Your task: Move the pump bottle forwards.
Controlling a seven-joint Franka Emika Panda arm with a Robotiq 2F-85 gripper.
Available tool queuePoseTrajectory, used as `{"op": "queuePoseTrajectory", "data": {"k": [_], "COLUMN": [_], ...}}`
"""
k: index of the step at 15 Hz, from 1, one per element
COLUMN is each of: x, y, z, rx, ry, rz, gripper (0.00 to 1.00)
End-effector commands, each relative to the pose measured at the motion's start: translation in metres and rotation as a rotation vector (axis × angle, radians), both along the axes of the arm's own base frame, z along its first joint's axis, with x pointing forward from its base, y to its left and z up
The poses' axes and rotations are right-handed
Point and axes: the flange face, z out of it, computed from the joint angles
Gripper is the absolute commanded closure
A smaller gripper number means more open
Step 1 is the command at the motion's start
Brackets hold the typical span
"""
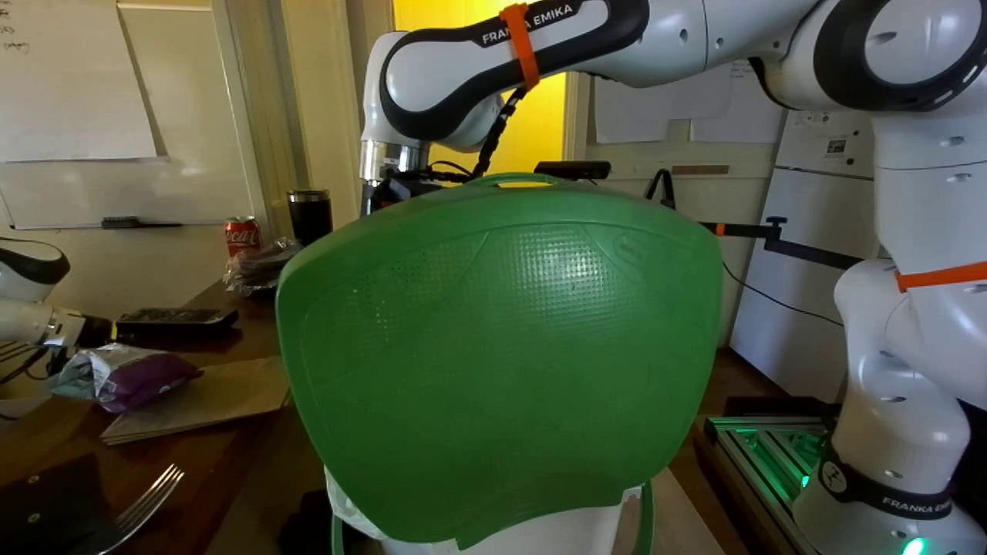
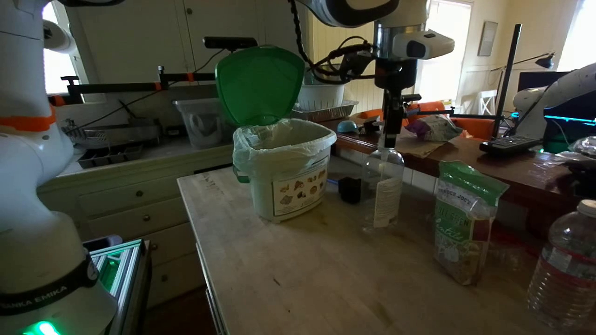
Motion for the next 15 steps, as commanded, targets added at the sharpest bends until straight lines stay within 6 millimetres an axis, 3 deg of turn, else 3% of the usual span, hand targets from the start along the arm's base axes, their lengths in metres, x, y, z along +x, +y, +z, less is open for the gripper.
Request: {"op": "queuePoseTrajectory", "data": {"k": [1, 2, 5, 10, 15], "x": [0.0021, 0.0022, 0.0032, 0.0042, -0.0008], "y": [-0.0011, -0.0009, -0.0001, 0.0039, 0.0027], "z": [-0.0023, -0.0034, -0.0057, -0.0103, -0.0082], "rx": [-0.021, -0.024, -0.034, -0.033, -0.044], "ry": [0.037, 0.039, 0.041, 0.057, 0.117], "rz": [0.025, 0.027, 0.03, 0.038, 0.035], "gripper": [0.15, 0.08, 0.45, 0.83, 0.9]}}
